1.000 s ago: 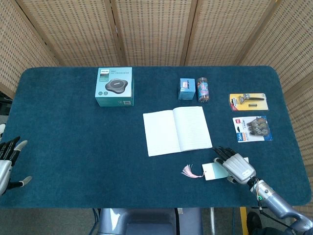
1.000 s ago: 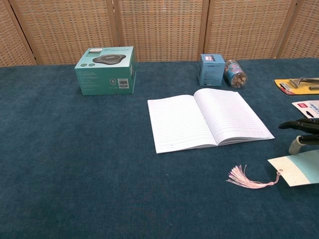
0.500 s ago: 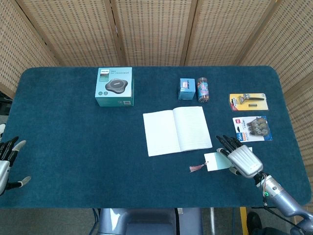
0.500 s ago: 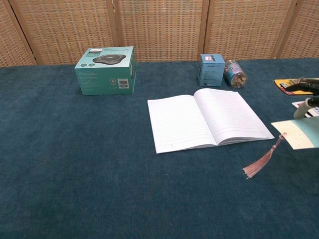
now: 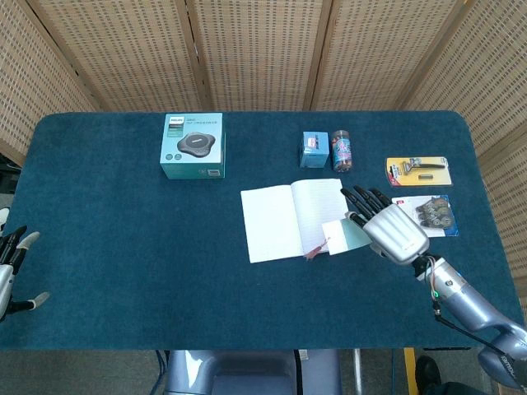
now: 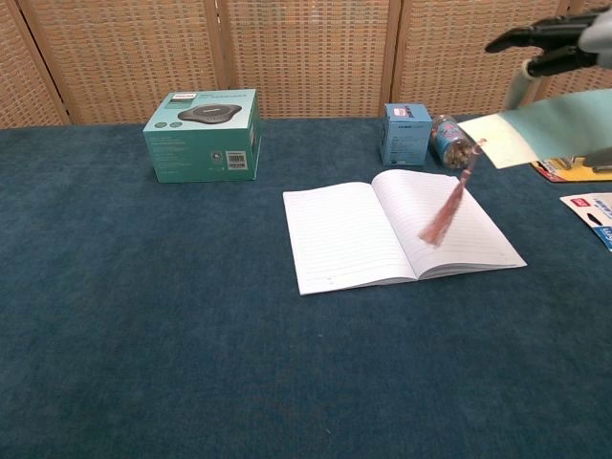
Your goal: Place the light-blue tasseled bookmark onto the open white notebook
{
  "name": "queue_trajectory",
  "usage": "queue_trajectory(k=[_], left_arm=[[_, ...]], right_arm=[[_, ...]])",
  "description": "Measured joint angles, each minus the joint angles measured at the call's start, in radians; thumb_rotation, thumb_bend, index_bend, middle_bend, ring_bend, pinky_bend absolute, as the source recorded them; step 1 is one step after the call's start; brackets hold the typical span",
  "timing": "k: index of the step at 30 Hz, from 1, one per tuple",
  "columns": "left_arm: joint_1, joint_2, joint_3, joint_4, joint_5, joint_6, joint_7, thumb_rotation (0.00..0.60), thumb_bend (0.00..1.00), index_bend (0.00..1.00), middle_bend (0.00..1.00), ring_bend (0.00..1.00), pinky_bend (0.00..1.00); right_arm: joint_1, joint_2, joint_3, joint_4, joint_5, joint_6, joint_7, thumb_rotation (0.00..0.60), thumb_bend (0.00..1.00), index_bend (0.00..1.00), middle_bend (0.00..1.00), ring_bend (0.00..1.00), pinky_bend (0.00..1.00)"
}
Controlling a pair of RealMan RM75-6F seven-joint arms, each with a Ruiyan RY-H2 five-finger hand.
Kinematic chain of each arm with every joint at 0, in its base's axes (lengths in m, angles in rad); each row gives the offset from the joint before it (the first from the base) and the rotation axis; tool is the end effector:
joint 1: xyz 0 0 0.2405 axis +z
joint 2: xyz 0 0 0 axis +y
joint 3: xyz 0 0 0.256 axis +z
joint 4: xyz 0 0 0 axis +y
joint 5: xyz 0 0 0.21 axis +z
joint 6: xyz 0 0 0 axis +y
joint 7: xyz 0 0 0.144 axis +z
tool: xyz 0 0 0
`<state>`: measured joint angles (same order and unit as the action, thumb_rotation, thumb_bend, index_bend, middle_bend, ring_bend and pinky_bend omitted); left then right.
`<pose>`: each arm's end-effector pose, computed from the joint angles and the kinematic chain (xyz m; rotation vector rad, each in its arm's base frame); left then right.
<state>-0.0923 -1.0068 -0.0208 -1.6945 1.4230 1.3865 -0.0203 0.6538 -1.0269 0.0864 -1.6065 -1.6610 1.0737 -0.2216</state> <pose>-0.3196 0.1751 0.1749 -1.3870 -1.0167 -0.7893 -0.1777 -0.3246 0.1342 2.0525 -0.2752 0.8348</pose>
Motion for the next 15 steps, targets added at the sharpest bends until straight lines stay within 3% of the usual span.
queue_trajectory(k=[8,15], left_arm=[[-0.025,-0.001,-0.026,-0.003,-0.075,-0.054,0.017,0.600,0.00,0.00,0.00,0.00,0.00],[-0.053,-0.006,-0.054,0.014,-0.178,-0.123,0.026,0.600,0.00,0.00,0.00,0.00,0.00]], right_arm=[[0.204,-0.026,0.089,-0.035,0.023,-0.209,-0.149,0.600,0.33,0.55,0.00,0.00,0.17],[0.391,-0.179,0.105,0.116,-0.046,-0.346,-0.243,0.600,0.34,0.55,0.01,0.00,0.17]])
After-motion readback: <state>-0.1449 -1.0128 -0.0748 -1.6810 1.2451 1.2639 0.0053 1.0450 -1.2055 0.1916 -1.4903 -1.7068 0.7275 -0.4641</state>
